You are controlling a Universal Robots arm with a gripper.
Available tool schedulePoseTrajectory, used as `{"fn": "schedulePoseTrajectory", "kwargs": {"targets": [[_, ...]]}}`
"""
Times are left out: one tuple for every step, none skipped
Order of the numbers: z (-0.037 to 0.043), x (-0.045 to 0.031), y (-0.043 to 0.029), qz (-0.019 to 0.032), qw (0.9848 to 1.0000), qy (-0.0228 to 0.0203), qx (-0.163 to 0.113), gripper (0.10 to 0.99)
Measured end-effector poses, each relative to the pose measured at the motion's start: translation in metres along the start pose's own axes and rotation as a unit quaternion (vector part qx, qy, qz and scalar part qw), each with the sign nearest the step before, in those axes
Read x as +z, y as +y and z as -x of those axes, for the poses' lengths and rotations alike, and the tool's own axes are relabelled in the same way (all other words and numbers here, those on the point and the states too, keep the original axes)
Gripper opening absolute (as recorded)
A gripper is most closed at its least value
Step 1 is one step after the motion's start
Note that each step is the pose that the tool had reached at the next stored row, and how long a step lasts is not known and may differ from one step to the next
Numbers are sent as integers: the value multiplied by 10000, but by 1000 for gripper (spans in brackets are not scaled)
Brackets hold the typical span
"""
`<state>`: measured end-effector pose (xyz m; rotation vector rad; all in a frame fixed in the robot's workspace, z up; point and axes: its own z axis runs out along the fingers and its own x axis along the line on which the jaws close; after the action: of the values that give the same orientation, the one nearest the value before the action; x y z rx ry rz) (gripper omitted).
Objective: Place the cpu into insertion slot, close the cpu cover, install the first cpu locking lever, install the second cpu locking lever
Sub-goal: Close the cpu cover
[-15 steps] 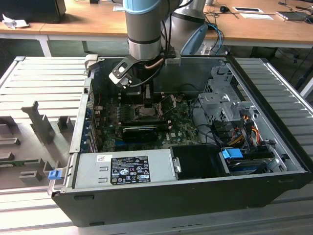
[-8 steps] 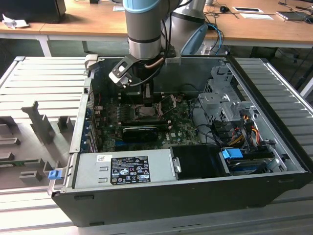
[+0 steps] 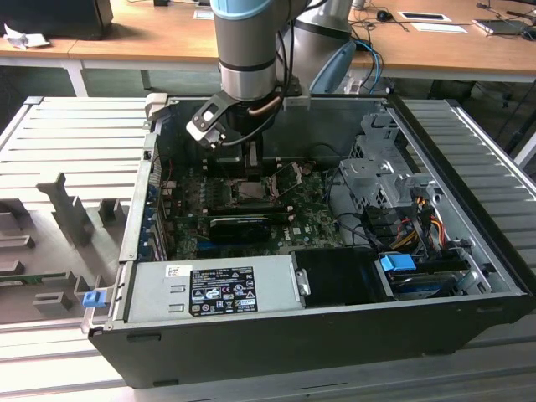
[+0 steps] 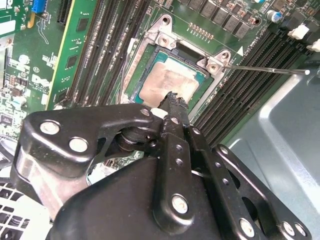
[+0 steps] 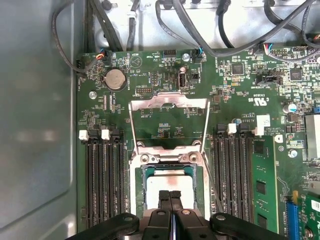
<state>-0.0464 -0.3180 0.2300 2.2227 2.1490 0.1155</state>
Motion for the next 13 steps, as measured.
{"fn": "schedulePoseTrajectory", "kwargs": {"targets": [[0,-3,0,0,10000,0,0,106],[0,-5,0,0,10000,0,0,106],[0,-8,1,0,10000,0,0,106],[0,-10,1,0,10000,0,0,106],[0,-14,1,0,10000,0,0,106],[0,-17,1,0,10000,0,0,106],[0,-19,2,0,10000,0,0,106],[0,-24,2,0,10000,0,0,106],[0,-26,2,0,10000,0,0,106],[0,-30,2,-1,10000,-1,0,106],[0,-35,3,0,10000,-1,0,106],[-1,-39,3,0,10000,0,0,106],[-1,-43,4,0,10000,0,0,106]]}}
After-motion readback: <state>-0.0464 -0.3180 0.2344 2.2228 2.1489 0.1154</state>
